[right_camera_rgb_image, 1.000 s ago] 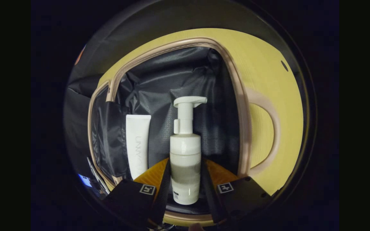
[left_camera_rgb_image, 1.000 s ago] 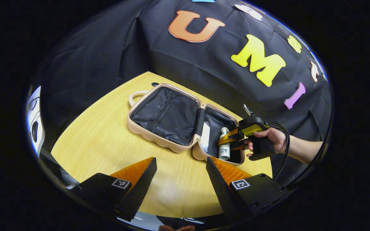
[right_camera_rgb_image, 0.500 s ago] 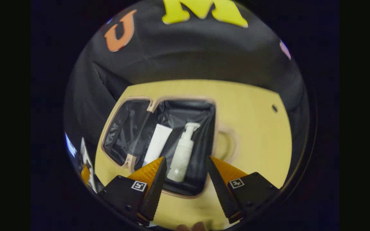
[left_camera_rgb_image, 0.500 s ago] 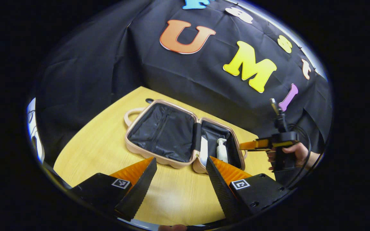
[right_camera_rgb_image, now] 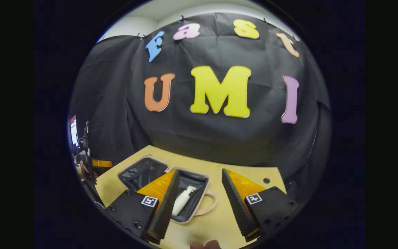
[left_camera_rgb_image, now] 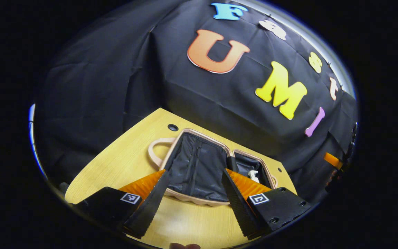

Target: First open the suitcase, pack the skin care products into it, and then close the suitcase.

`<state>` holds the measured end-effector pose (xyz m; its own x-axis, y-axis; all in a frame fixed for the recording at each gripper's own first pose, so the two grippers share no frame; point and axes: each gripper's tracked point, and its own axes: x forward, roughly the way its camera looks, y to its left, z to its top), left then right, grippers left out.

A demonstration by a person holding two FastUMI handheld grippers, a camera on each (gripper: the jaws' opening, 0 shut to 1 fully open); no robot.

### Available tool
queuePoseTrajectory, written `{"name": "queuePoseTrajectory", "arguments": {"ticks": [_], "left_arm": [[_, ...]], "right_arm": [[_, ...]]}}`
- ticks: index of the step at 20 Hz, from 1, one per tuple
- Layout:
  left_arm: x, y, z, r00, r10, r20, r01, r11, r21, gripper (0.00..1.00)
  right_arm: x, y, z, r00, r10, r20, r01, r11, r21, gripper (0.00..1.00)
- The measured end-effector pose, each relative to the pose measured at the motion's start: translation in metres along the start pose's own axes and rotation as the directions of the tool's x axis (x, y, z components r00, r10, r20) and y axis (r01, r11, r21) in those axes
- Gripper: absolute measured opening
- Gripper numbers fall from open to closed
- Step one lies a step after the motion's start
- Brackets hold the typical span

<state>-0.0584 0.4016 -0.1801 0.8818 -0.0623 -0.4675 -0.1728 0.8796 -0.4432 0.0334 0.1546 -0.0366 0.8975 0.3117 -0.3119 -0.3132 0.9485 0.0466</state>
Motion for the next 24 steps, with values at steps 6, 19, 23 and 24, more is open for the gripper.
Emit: {"name": "queuePoseTrajectory", "arguments": {"ticks": [6, 19, 23, 24], "left_arm": [[0.064, 0.073, 0.02, 0.996, -0.081, 0.024, 0.084, 0.966, -0.244, 0.96], [0.151, 0.107, 0.007, 0.989, -0.113, 0.092, 0.145, 0.71, -0.689, 0.76], [0.166, 0.104, 0.001, 0.995, -0.091, 0.042, 0.095, 0.718, -0.69, 0.48], [0.166, 0.107, 0.0, 0.996, -0.078, 0.036, 0.082, 0.72, -0.689, 0.43]], "right_arm": [[-0.025, -0.039, -0.006, 0.993, -0.105, -0.05, 0.104, 0.994, -0.022, 0.74], [-0.044, -0.047, -0.007, 0.977, -0.198, -0.075, 0.19, 0.976, -0.103, 0.71], [-0.052, -0.052, -0.007, 0.976, -0.209, -0.065, 0.202, 0.974, -0.102, 0.71], [-0.053, -0.057, -0.005, 0.975, -0.216, -0.058, 0.209, 0.972, -0.106, 0.71]]}}
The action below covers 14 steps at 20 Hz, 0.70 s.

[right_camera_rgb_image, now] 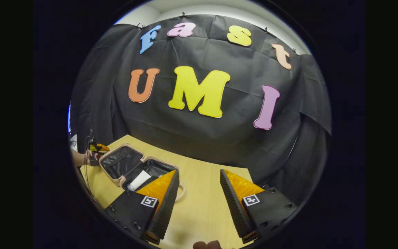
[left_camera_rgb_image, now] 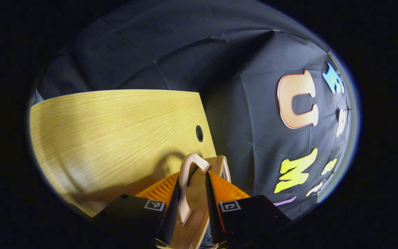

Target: First open the suitcase, pack the skin care products into it, and then close the suitcase.

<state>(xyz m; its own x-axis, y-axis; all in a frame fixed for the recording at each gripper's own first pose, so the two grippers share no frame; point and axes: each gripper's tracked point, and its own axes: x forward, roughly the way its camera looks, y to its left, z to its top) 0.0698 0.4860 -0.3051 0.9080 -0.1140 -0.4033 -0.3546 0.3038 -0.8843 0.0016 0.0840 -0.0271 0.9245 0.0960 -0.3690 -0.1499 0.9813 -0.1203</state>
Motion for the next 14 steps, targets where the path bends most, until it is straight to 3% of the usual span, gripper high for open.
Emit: {"name": "queuePoseTrajectory", "arguments": {"ticks": [3, 4, 9, 14], "left_arm": [[-0.007, -0.02, 0.013, 0.999, -0.011, 0.047, 0.009, 0.999, 0.041, 0.16], [-0.014, -0.034, 0.015, 0.998, -0.026, 0.057, 0.023, 0.998, 0.054, 0.12], [-0.037, -0.113, 0.008, 0.997, -0.068, 0.038, 0.056, 0.965, 0.256, 0.1], [-0.065, -0.235, -0.04, 0.978, -0.21, 0.012, 0.188, 0.898, 0.398, 0.11]], "right_arm": [[-0.003, -0.014, 0.007, 0.999, -0.021, 0.032, 0.02, 1.0, 0.023, 0.72], [-0.004, -0.021, 0.008, 0.999, -0.031, 0.042, 0.029, 0.999, 0.035, 0.71], [-0.013, -0.047, 0.024, 0.99, -0.069, 0.126, 0.055, 0.992, 0.115, 0.72], [-0.034, -0.074, 0.04, 0.972, -0.115, 0.207, 0.085, 0.986, 0.146, 0.72]]}}
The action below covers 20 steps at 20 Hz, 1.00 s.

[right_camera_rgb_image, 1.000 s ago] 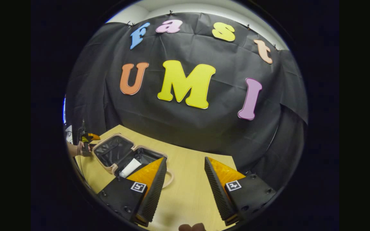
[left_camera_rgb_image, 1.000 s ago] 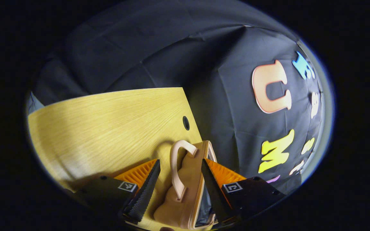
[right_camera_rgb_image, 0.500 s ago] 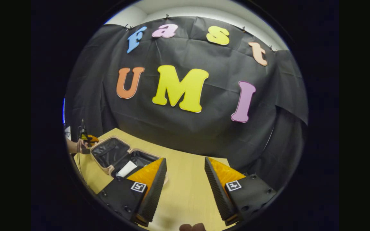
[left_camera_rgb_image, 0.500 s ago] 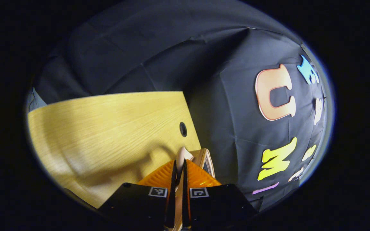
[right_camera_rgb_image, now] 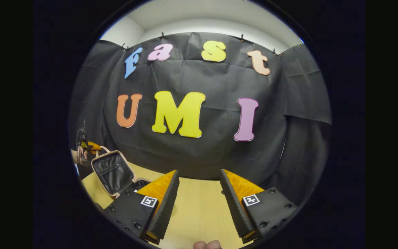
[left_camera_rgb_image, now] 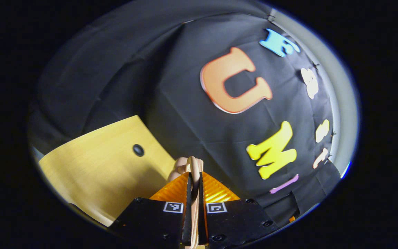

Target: First open the suitcase, pack the skin care products into it, and then close the suitcase.

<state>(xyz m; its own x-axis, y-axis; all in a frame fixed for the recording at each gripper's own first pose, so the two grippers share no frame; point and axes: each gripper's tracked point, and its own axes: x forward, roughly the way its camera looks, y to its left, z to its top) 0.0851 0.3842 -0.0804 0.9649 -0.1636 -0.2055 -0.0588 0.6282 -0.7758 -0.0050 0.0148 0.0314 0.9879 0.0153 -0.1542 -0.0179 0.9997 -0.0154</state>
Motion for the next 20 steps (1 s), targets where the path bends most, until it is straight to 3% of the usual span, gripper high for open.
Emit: {"name": "queuePoseTrajectory", "arguments": {"ticks": [5, 8, 12, 16, 20], "left_arm": [[0.013, -0.121, -0.059, 0.996, -0.088, -0.021, 0.09, 0.983, 0.16, 0.1], [0.027, -0.17, -0.109, 0.995, -0.089, -0.054, 0.101, 0.952, 0.29, 0.1], [0.063, -0.191, -0.187, 0.995, -0.051, -0.087, 0.084, 0.896, 0.437, 0.11], [0.097, -0.183, -0.261, 0.988, -0.032, -0.151, 0.103, 0.866, 0.489, 0.1], [0.118, -0.174, -0.329, 0.965, 0.015, -0.262, 0.144, 0.805, 0.576, 0.1]], "right_arm": [[-0.018, -0.024, 0.013, 0.996, -0.062, 0.062, 0.061, 0.998, 0.02, 0.75], [-0.028, -0.039, 0.012, 0.993, -0.092, 0.068, 0.091, 0.996, 0.015, 0.75], [-0.042, -0.066, 0.005, 0.99, -0.13, 0.049, 0.129, 0.991, 0.021, 0.75], [-0.061, -0.098, -0.002, 0.983, -0.182, 0.029, 0.18, 0.983, 0.042, 0.77], [-0.077, -0.136, -0.01, 0.97, -0.242, 0.01, 0.242, 0.97, 0.004, 0.77]]}}
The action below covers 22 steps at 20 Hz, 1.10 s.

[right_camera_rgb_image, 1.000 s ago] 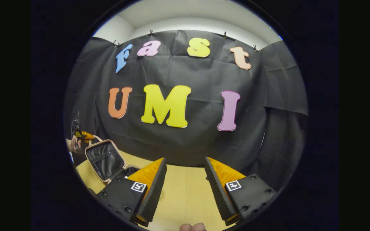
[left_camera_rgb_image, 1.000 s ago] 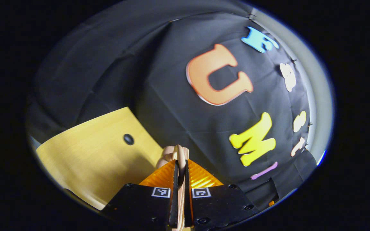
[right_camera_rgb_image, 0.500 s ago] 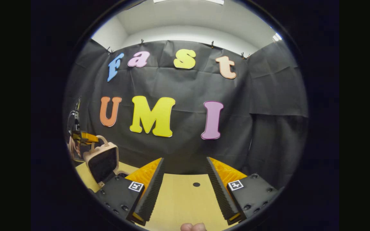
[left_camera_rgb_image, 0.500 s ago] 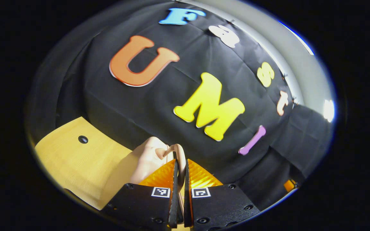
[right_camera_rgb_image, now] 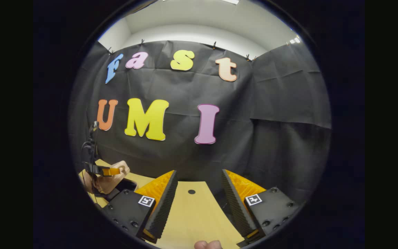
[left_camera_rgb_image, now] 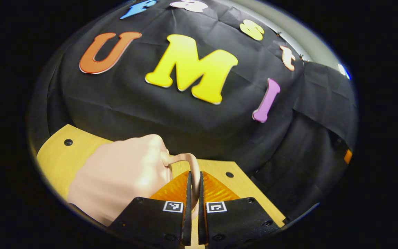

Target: First open the suitcase, pack the skin care products into it, and then close the suitcase.

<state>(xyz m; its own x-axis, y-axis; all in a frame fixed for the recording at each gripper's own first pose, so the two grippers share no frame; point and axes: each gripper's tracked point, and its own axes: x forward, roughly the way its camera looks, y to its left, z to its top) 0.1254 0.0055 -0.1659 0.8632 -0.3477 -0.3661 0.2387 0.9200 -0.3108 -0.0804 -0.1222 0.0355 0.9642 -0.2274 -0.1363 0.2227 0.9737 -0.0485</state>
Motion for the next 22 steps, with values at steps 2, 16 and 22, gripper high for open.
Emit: {"name": "queuePoseTrajectory", "arguments": {"ticks": [2, 16, 22], "left_arm": [[0.015, -0.004, -0.028, 0.999, 0.01, -0.053, -0.008, 0.999, 0.035, 0.1], [0.052, -0.008, -0.111, 0.938, 0.224, -0.264, -0.155, 0.954, 0.256, 0.15], [0.022, -0.024, -0.104, 0.939, 0.235, -0.253, -0.191, 0.964, 0.186, 0.72]], "right_arm": [[0.0, -0.016, -0.008, 0.999, -0.029, -0.023, 0.029, 1.0, 0.012, 0.77], [0.02, -0.049, -0.039, 0.995, -0.032, -0.094, 0.034, 0.999, 0.026, 0.75], [0.037, -0.03, -0.034, 0.997, 0.042, -0.071, -0.041, 0.999, 0.015, 0.75]]}}
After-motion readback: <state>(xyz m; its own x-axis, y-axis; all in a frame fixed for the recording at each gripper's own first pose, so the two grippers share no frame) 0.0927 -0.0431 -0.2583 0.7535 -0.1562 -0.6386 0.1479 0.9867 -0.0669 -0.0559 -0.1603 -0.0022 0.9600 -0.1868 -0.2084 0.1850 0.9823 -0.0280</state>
